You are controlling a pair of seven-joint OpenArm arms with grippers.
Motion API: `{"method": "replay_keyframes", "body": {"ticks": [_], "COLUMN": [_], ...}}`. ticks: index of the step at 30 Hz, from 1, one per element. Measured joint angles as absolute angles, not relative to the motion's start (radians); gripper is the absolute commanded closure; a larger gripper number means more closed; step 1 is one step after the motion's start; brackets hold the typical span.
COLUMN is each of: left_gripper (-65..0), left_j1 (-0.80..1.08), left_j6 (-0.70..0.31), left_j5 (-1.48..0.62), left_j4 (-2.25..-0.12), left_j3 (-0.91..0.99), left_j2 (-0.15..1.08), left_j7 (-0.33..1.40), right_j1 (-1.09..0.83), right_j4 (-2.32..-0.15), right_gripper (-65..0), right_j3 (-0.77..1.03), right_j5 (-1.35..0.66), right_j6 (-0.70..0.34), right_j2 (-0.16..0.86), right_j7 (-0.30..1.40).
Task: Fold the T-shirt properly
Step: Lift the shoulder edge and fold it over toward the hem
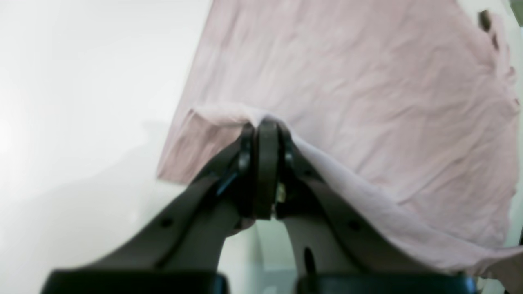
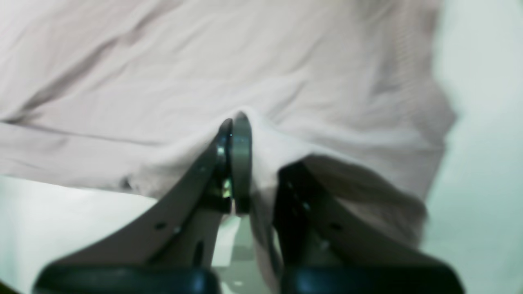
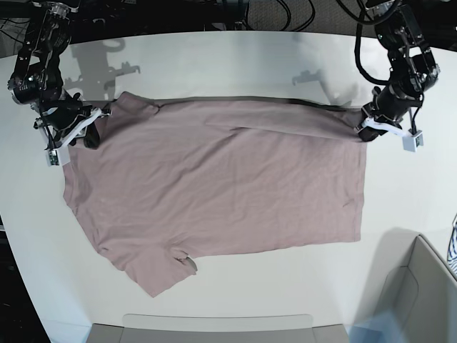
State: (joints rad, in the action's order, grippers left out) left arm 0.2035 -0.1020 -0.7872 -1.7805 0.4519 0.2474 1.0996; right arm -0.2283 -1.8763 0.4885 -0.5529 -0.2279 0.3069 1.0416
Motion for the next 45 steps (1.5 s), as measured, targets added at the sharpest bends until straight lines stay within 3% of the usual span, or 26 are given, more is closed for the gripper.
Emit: {"method": "replay_keyframes", "body": {"ticks": [13,24,36,45], "left_gripper": [0.0,0.0,0.0,0.0], "left_j1": [0.104,-0.035,-0.162,-0.172], "left_j6": [-0.105,-0.104,-0.105,-0.105], "left_j5": [-0.791,-0.79,-0.777,-0.62], "left_j4": [-1.69,-1.492,-1.308,-1.297], "left_j3": [0.453,0.447,0.445,0.303], "left_j2": [0.292,0.294,0.297,0.296], "left_j7": [1.106,1.1,1.091,0.966], "right_j1": [-0.118,0.04,0.159,0.219], "right_j4": [-1.702,-1.53,-1.299,-1.213], "right_gripper": [0.0,0.0,0.0,0.0], "right_j3": [0.497,0.487,0.337,0.263], "right_j5": [-0.512,-0.517,-0.508,-0.498], "right_j6": [-0.229,-0.232,-0.232,-0.231], "right_j2": [0.307,0.319,0.378,0.397], "right_j7": [0.978,0.976,0.875,0.813]}}
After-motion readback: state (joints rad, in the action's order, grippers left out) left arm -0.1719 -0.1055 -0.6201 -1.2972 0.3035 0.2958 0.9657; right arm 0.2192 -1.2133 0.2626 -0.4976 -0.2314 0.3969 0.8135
